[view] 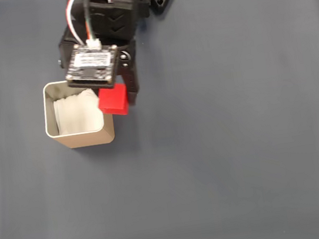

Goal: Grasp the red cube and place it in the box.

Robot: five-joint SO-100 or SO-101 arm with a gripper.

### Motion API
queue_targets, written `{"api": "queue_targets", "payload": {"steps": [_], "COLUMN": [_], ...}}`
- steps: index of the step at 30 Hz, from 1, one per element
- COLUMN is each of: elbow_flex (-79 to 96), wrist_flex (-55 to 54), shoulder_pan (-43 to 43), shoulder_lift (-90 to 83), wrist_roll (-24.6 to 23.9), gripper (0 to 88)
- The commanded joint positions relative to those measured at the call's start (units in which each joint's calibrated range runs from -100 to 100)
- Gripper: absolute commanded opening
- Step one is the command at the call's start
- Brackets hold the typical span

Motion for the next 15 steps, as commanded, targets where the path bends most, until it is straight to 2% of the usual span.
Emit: {"api": "queue_targets", "payload": {"steps": [1,15], "elbow_flex": [-3.7,-4.4], "wrist_flex": [0.5,0.3], "shoulder_pan": [2.5,8.9], "shoulder_lift": [0.1,1.4], "wrist_roll": [0.8,2.1], "gripper": [6.1,5.5]}}
